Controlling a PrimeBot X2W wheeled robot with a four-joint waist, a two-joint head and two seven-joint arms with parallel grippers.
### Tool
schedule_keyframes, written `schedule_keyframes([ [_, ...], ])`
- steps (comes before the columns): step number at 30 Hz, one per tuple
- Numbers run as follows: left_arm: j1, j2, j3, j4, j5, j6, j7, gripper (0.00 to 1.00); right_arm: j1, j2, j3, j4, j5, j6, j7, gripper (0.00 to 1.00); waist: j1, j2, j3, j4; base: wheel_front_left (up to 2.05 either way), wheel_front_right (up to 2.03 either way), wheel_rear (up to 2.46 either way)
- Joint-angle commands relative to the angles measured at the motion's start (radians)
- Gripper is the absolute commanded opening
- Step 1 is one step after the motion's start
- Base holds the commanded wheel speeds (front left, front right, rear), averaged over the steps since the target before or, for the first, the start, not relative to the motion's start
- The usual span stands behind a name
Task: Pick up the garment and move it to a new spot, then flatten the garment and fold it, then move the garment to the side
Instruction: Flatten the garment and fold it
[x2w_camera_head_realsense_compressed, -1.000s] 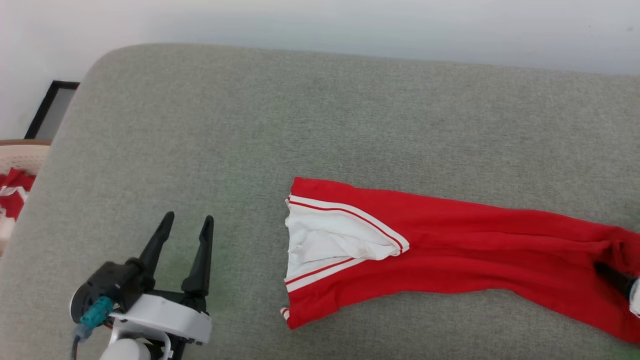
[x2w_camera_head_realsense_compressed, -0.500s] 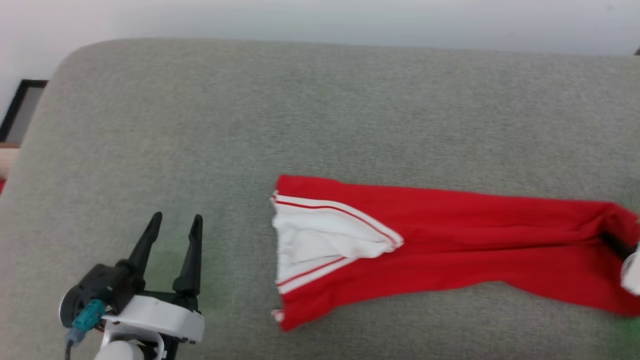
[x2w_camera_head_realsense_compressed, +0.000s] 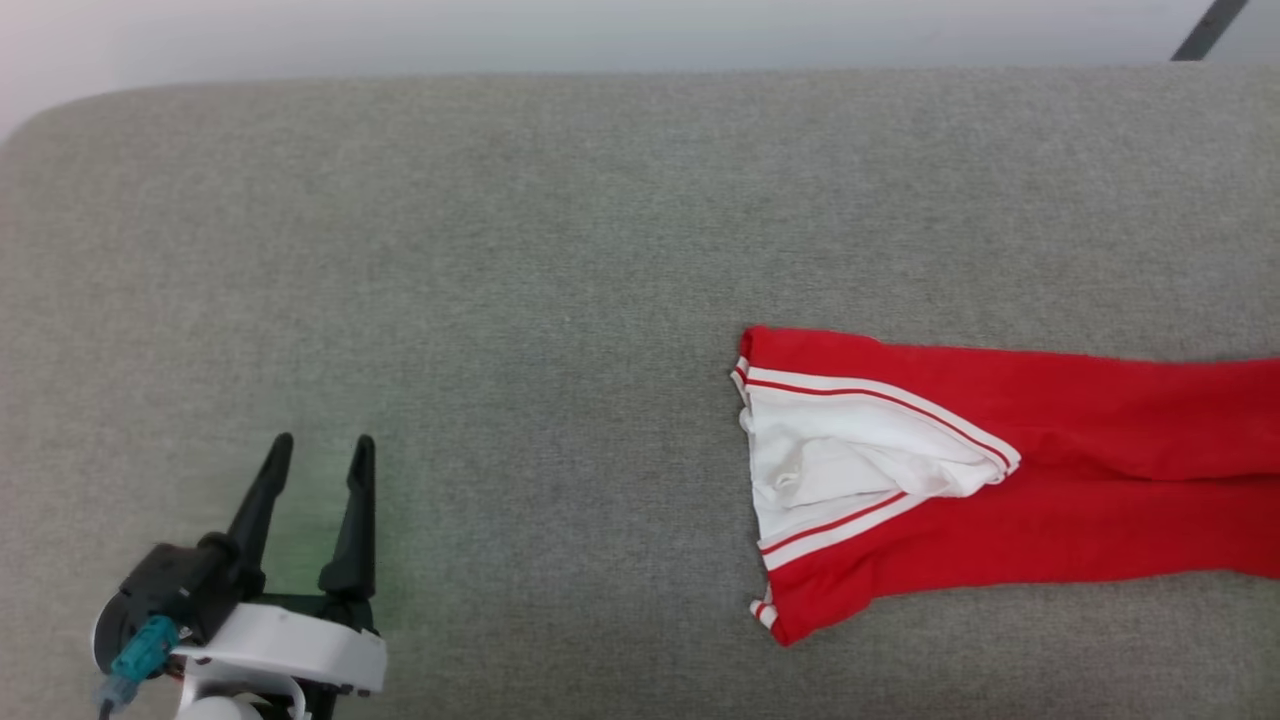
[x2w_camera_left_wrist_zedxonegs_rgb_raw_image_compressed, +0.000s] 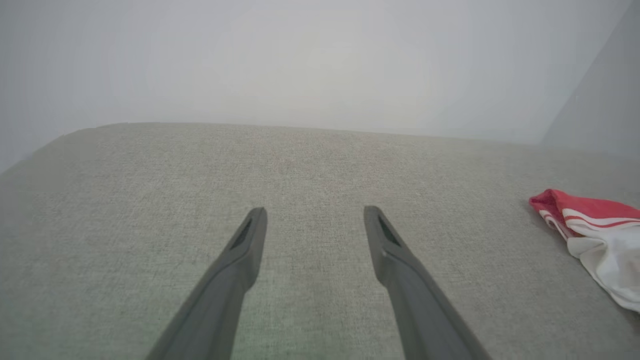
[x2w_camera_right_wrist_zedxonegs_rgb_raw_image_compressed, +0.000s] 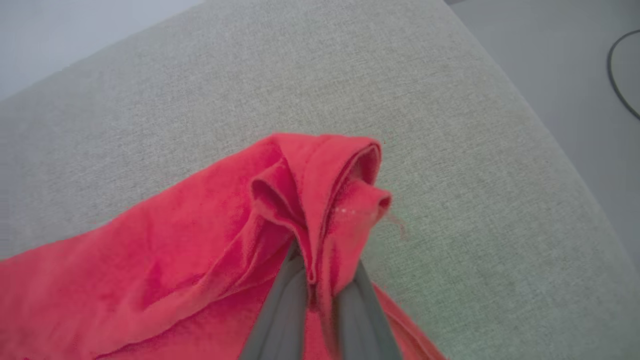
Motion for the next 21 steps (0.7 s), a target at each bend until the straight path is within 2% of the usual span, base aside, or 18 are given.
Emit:
schedule_keyframes([
  [1,0.016,-0.002,0.002,0.000,-0.003,-0.002,0.000,1.00,-0.014,0.018,0.009,-0.010,0.008,-0.001,-0.001,0.00,0.0000,0.0000,0.003,-0.009,0.00,0.00,0.00],
  [6,0.026,-0.010,-0.011,0.012,-0.004,-0.002,0.000,1.00,0.031,0.045,0.108,-0.095,0.031,-0.001,0.029,0.00,0.0000,0.0000,-0.017,-0.012,0.00,0.00,0.00],
  [13,0.035,-0.022,-0.035,0.032,0.010,-0.002,0.000,1.00,0.069,0.106,0.295,-0.346,0.123,-0.001,0.117,0.00,0.0000,0.0000,-0.050,-0.003,0.00,0.00,0.00],
  [17,0.037,-0.037,-0.050,0.041,0.001,-0.002,0.000,1.00,0.062,0.140,0.417,-0.470,0.137,-0.001,0.174,0.00,0.0000,0.0000,-0.063,0.010,0.00,0.00,0.00],
  [21,0.035,-0.053,-0.077,0.049,0.002,-0.002,0.000,1.00,0.035,0.163,0.521,-0.528,0.121,-0.001,0.202,0.00,0.0000,0.0000,-0.066,0.031,0.00,0.00,0.00],
])
